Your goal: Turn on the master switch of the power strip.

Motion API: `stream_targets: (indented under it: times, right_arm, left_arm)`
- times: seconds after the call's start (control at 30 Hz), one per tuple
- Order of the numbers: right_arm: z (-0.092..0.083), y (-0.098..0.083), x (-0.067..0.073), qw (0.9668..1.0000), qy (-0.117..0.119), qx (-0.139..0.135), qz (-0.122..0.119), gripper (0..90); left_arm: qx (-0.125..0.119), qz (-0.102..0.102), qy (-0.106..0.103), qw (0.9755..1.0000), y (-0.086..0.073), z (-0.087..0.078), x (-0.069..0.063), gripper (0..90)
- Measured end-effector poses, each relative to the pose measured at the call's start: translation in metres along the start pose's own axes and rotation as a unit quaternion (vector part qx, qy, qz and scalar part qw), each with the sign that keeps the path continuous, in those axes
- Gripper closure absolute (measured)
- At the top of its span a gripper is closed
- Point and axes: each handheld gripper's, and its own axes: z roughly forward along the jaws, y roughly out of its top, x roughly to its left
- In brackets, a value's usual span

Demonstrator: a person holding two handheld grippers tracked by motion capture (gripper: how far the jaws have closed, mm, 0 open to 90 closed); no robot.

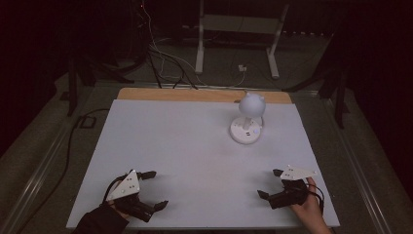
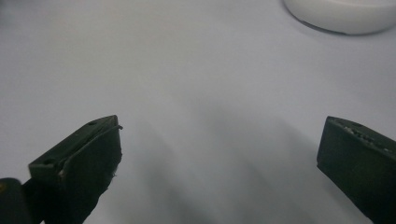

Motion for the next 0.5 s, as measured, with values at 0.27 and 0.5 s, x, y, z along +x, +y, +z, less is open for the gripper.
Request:
stream_targets:
  times: [0.27,0.5]
  right_arm:
    - [-0.011,-0.018,-0.004,0.9993,-0.032,0.016,-0.013,0.0]
    - [-0.012,-0.022,-0.008,0.9987,-0.043,0.024,-0.009,0.0]
  left_arm:
    - [-0.001,-0.001,-0.002,1.0000,0.000,0.000,0.000,0.1]
    - [0.001,0.000,-0.002,1.0000,0.000,0.000,0.000,0.1]
